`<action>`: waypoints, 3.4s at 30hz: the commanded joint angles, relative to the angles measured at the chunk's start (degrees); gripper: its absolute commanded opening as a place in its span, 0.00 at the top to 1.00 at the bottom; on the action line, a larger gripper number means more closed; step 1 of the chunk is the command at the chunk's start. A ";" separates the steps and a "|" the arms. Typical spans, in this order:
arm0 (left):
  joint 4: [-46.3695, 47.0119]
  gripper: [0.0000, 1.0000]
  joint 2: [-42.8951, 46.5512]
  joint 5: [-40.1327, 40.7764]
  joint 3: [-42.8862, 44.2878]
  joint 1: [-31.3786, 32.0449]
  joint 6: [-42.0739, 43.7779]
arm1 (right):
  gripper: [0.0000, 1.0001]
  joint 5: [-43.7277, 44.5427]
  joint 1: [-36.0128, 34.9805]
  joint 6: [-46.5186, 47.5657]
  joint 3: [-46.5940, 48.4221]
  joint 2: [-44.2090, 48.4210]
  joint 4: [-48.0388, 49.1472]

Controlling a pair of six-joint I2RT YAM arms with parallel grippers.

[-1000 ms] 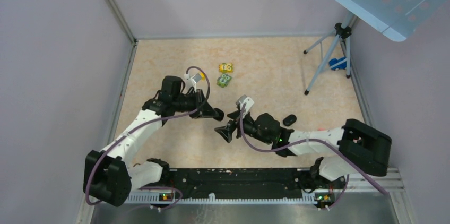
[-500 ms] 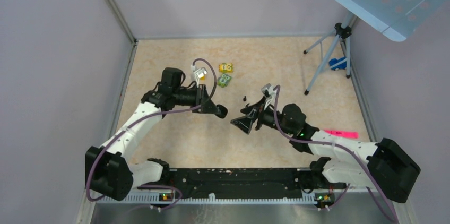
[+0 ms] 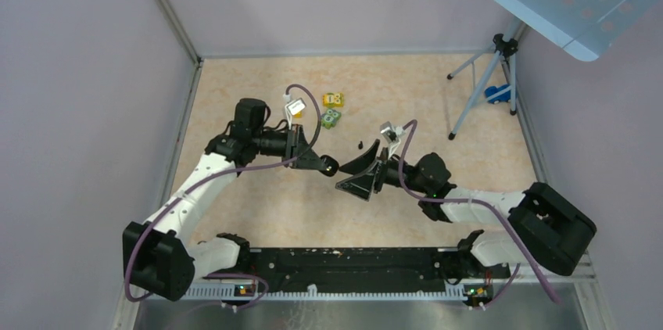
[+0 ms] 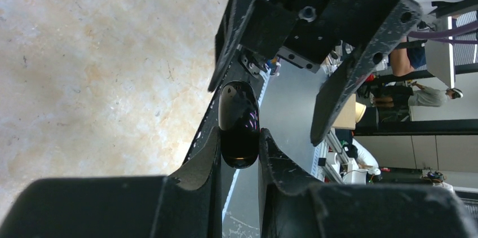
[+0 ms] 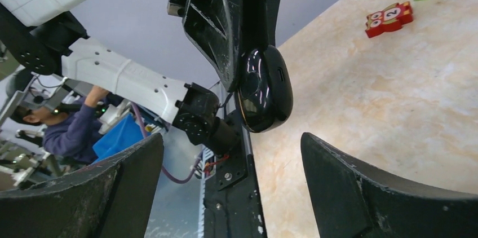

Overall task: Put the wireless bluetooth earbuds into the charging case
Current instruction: Pass from the left arm to the right, then pass from the right arm to the left

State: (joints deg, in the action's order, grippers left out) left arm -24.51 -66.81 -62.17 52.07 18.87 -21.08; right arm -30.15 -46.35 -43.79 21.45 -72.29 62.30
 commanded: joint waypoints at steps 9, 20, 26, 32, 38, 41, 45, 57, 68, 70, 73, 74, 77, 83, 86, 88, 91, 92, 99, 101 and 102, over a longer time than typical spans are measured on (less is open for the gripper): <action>5.80 1.00 2.52 -4.53 -0.91 0.79 -1.07 | 0.17 -1.79 0.58 -9.11 2.27 -9.94 23.67; 5.35 1.00 3.08 -4.26 -1.04 1.37 -1.07 | 0.33 -2.98 1.37 -15.68 4.37 -17.15 35.91; 4.77 1.00 3.26 -4.35 -0.83 1.38 -0.57 | 0.42 -2.71 1.68 -16.44 4.74 -17.67 36.27; 4.57 1.00 3.43 -4.40 -0.53 1.38 -0.13 | 0.58 -2.34 2.11 -16.78 4.80 -17.08 36.36; 4.47 1.00 3.98 -4.47 -0.70 1.42 -0.19 | 0.68 -2.28 2.23 -17.16 4.63 -17.18 36.38; 4.09 1.00 4.06 -4.82 -0.70 1.47 -0.44 | 0.77 -2.28 2.23 -17.34 4.50 -17.44 36.31; 4.45 0.98 4.50 -5.07 -1.02 1.37 -0.69 | 0.98 -2.22 2.23 -18.25 4.53 -17.80 36.38; 0.05 0.01 7.31 6.85 2.52 1.29 0.31 | 1.00 8.09 2.23 -20.19 -0.89 -15.74 36.33; 9.37 0.01 14.42 23.38 -5.54 1.33 -6.67 | 1.00 24.04 0.62 -26.49 -4.46 -12.38 35.02; 9.55 0.01 15.34 27.41 -6.64 0.95 -9.60 | 1.00 26.58 -0.04 -26.01 -4.69 -11.35 32.62; 14.69 0.01 15.21 24.35 -10.33 0.81 -16.90 | 1.00 29.10 -0.95 -25.70 -5.02 -11.37 32.00; 18.37 0.01 15.24 22.53 -12.12 0.74 -19.63 | 1.00 29.08 -0.94 -26.08 -4.93 -11.72 32.45; 26.23 0.01 15.06 19.32 -15.24 0.88 -24.74 | 1.00 28.81 -1.15 -27.12 -4.77 -12.95 33.72; 42.10 0.01 14.98 15.78 -18.93 1.76 -32.78 | 1.00 28.56 -1.69 -28.22 -3.96 -15.79 36.36; 48.89 0.01 13.59 15.17 -20.36 2.35 -36.34 | 1.00 28.48 -2.08 -28.28 -3.29 -16.47 36.42; 52.17 0.03 12.40 14.98 -20.81 2.68 -38.26 | 1.00 28.50 -2.28 -28.14 -3.06 -16.52 36.35; 52.95 0.17 11.27 15.51 -20.47 3.67 -38.61 | 1.00 28.52 -2.29 -28.17 -2.87 -16.46 36.40; 52.71 0.22 11.06 15.77 -20.46 3.83 -38.38 | 1.00 28.52 -2.32 -28.19 -2.80 -16.34 36.40; 54.32 0.36 9.40 16.80 -21.02 4.44 -38.80 | 1.00 28.27 -2.37 -28.45 -2.44 -15.94 36.48; 54.26 0.33 8.57 16.93 -20.83 4.65 -38.60 | 1.00 28.17 -2.44 -28.54 -2.26 -15.75 36.42; 54.49 0.32 8.25 17.04 -20.80 4.63 -38.60 | 1.00 28.16 -2.48 -28.46 -2.19 -15.50 36.47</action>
State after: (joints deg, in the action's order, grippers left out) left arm 25.76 -57.28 -45.52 31.48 23.05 -59.42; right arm -2.35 -48.01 -72.16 17.02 -88.40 86.54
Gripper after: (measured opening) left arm 0.657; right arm 0.266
